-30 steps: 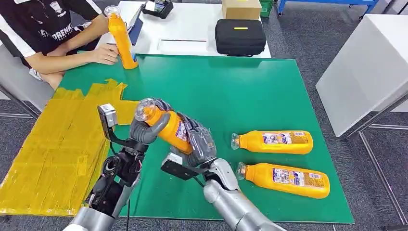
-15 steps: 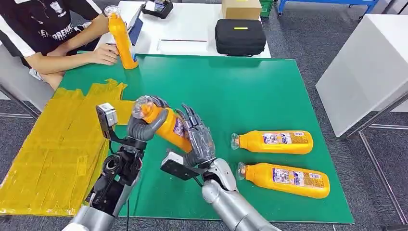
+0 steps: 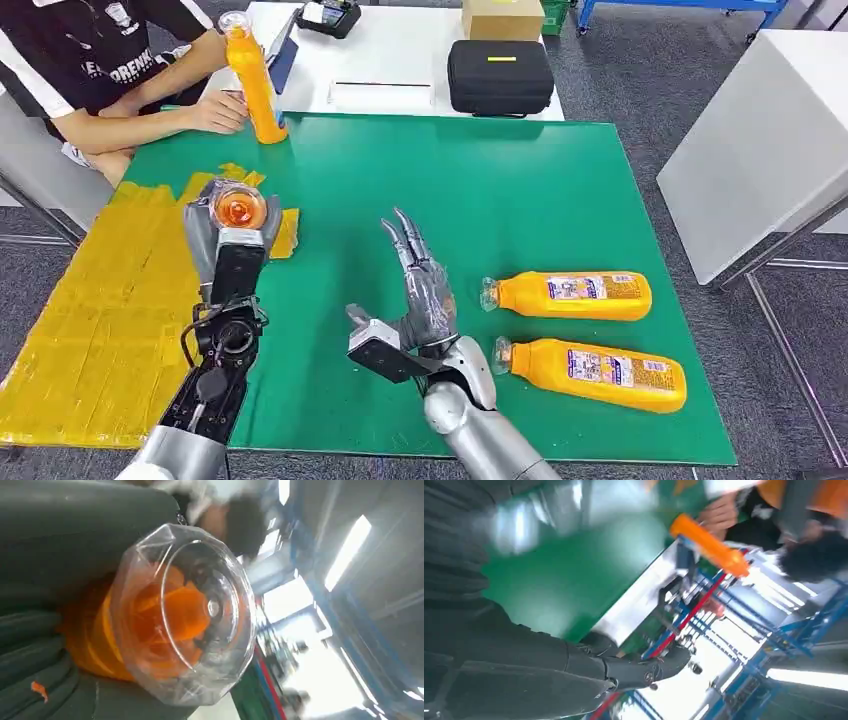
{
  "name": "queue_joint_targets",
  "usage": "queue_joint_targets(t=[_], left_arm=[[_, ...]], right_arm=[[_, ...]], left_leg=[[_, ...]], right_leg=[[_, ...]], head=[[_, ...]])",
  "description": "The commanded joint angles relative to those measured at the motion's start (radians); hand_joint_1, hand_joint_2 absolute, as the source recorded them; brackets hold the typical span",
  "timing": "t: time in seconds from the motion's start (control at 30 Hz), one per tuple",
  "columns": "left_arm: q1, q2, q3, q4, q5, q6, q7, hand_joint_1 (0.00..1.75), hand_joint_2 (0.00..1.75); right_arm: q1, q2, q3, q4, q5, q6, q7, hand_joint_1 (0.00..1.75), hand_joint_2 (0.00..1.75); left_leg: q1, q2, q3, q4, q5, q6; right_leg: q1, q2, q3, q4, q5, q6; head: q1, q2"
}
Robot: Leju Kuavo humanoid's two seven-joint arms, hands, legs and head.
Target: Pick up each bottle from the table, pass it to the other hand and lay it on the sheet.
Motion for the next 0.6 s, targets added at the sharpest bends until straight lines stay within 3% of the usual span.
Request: queue_joint_targets(t=[0.03, 0.07, 0.1, 0.13, 0.17, 0.27, 0.3, 0.33, 0.37, 0.4, 0.43, 0.5, 0.6], left_arm=[[-0.002, -0.07, 0.37, -0.048, -0.617, 0.028, 0.039, 1.75, 1.75], [0.032, -0.085, 0.403, -0.181, -0.88, 0.028, 0.153, 1.75, 1.75], [0.046, -0.056, 0.345, -0.217, -0.96, 0.028, 0.256, 1.75, 1.75], [0.049, 0.119, 0.121, -0.202, -0.981, 0.028, 0.498, 1.75, 1.75], [-0.024, 0.284, -0.246, -0.121, -0.981, 0.028, 0.867, 1.75, 1.75], [-0.135, 0.364, -0.543, 0.044, -0.981, 0.028, 1.107, 1.75, 1.75], [-0.169, 0.354, -0.646, 0.14, -0.981, 0.028, 1.171, 1.75, 1.75], [-0.207, 0.383, -0.762, 0.173, -0.912, 0.028, 1.235, 1.75, 1.75], [-0.192, 0.358, -0.715, 0.194, -0.956, 0.028, 1.196, 1.75, 1.75], [-0.181, 0.343, -0.675, 0.243, -0.981, 0.028, 1.155, 1.75, 1.75], [-0.188, 0.335, -0.663, 0.267, -0.981, 0.028, 1.134, 1.75, 1.75], [-0.185, 0.329, -0.649, 0.285, -0.981, 0.028, 1.117, 1.75, 1.75], [-0.163, 0.318, -0.582, 0.313, -0.981, 0.028, 1.058, 1.75, 1.75]], right_arm=[[0.052, -0.043, 0.011, -0.197, -0.074, 0.076, -0.012, 0.0, 1.75], [0.055, -0.045, 0.009, -0.217, -0.114, 0.097, -0.019, 0.0, 1.75], [0.057, -0.046, 0.01, -0.223, -0.136, 0.103, -0.023, 0.0, 1.75], [0.059, -0.048, 0.007, -0.234, -0.167, 0.113, -0.025, 0.0, 1.75], [0.059, -0.054, 0.008, -0.239, -0.211, 0.136, -0.023, 0.0, 1.75], [0.061, -0.06, -0.005, -0.241, -0.316, 0.209, -0.026, 0.0, 1.75], [0.06, -0.067, -0.011, -0.236, -0.393, 0.284, -0.038, 0.0, 1.75], [0.063, -0.076, -0.025, -0.256, -0.422, 0.344, -0.024, 0.0, 1.75], [0.071, -0.079, -0.016, -0.253, -0.425, 0.348, -0.032, 0.0, 1.75], [0.075, -0.098, -0.007, -0.259, -0.49, 0.433, -0.042, 0.0, 1.75], [0.077, -0.106, -0.008, -0.262, -0.519, 0.464, -0.038, 0.0, 1.75], [0.08, -0.122, -0.009, -0.259, -0.547, 0.502, -0.033, 0.0, 1.75], [0.073, -0.131, -0.023, -0.246, -0.594, 0.555, -0.019, 0.0, 1.75]], left_leg=[[0.0, 0.001, 0.006, 0.002, -0.004, 0.001], [0.0, 0.0, 0.004, 0.001, -0.003, 0.001], [0.0, 0.0, 0.007, 0.001, -0.004, 0.001], [0.001, 0.002, 0.004, 0.001, -0.003, 0.0], [0.0, 0.002, 0.003, 0.0, -0.002, 0.0], [0.001, -0.001, 0.006, 0.0, -0.003, -0.001], [0.001, -0.01, 0.003, 0.0, 0.0, -0.001], [0.002, -0.009, 0.002, 0.0, 0.001, -0.001], [0.002, -0.008, 0.006, 0.0, -0.001, -0.001], [0.001, -0.009, 0.008, -0.002, -0.001, -0.001], [0.001, -0.007, 0.006, 0.0, 0.0, -0.001], [0.001, -0.01, 0.009, -0.001, -0.001, 0.001], [0.0, -0.002, 0.008, -0.001, -0.003, 0.001]], right_leg=[[0.001, 0.001, 0.005, 0.001, -0.003, -0.006], [0.001, 0.0, 0.004, 0.0, -0.002, -0.005], [0.001, 0.0, 0.006, 0.001, -0.004, -0.006], [0.001, 0.002, 0.003, 0.001, -0.002, -0.005], [0.001, 0.002, 0.002, 0.0, -0.001, -0.004], [0.001, -0.001, 0.005, 0.002, -0.003, -0.007], [0.001, -0.01, 0.003, 0.002, -0.004, -0.006], [0.002, -0.01, 0.0, 0.001, -0.003, -0.005], [0.002, -0.009, 0.001, 0.002, -0.004, -0.007], [0.002, -0.009, 0.002, 0.0, -0.004, -0.007], [0.002, -0.008, -0.004, 0.001, -0.004, -0.005], [0.002, -0.011, 0.001, -0.001, -0.007, -0.007], [-0.001, -0.001, 0.008, -0.002, -0.001, -0.004]], head=[[0.0, 0.0], [0.0, 0.0], [0.0, 0.0], [0.0, 0.0], [0.0, 0.0], [0.0, 0.0], [0.001, 0.0], [0.0, 0.0], [-0.001, 0.0], [-0.002, 0.0], [0.0, 0.0], [0.002, 0.0], [0.0, 0.0]])
